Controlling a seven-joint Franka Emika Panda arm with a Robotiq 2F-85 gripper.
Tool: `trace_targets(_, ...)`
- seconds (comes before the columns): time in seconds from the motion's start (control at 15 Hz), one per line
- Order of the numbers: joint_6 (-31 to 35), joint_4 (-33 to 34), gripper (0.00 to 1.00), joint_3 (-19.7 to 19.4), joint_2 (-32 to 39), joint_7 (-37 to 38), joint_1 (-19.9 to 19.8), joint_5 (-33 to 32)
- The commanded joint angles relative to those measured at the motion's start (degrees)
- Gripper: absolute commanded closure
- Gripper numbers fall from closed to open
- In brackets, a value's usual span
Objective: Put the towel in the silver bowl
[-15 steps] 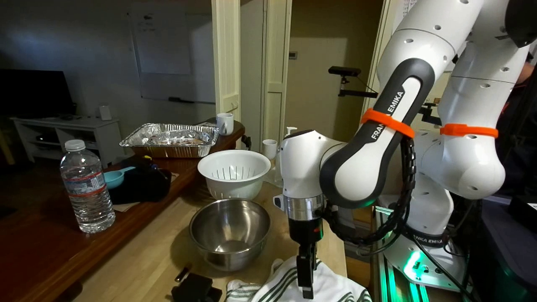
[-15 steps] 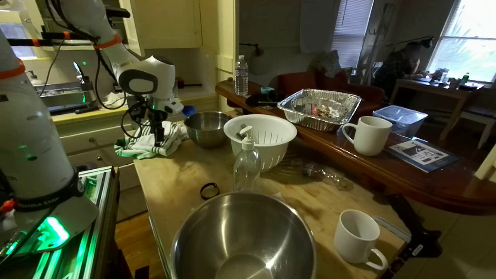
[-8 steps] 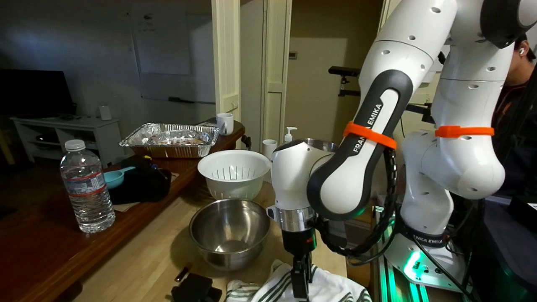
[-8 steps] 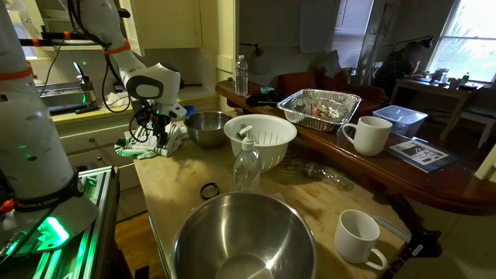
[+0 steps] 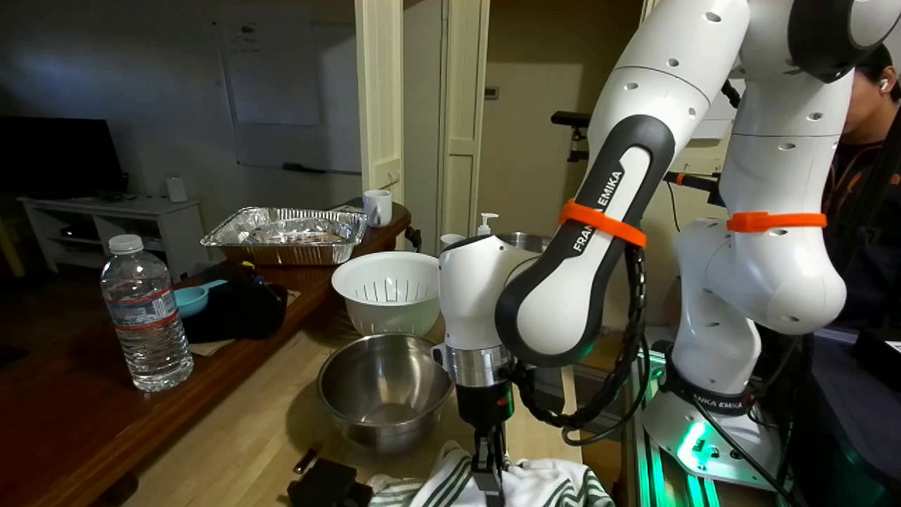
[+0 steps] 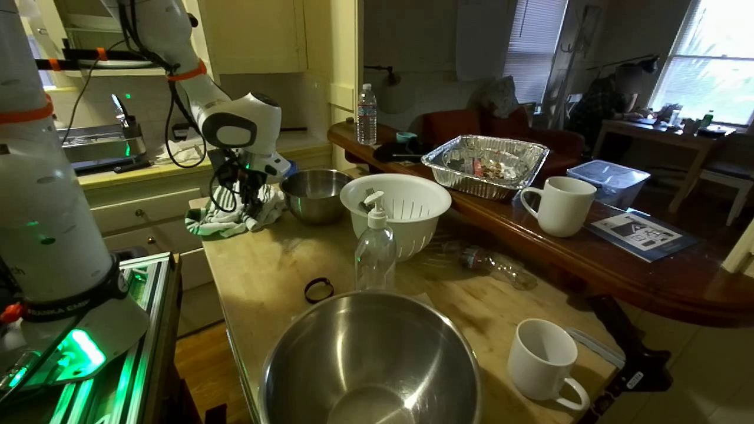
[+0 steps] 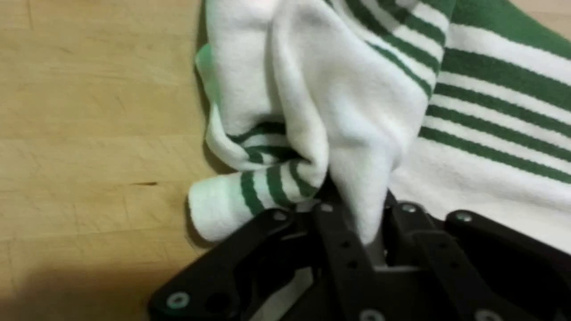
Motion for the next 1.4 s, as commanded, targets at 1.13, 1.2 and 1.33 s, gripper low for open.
trace_targets(1.13,-11.33,-2.81,0.96,-3.33,-37.06,-28.93,5.69,2.28)
trace_targets(1.2,-11.31,-3.35,0.96,-4.00,-39.11,-28.24,5.63,1.36)
trace_targets(1.33,-11.25,-4.02,0.96,-5.59,-42.47,-27.03,5.51,-0.54)
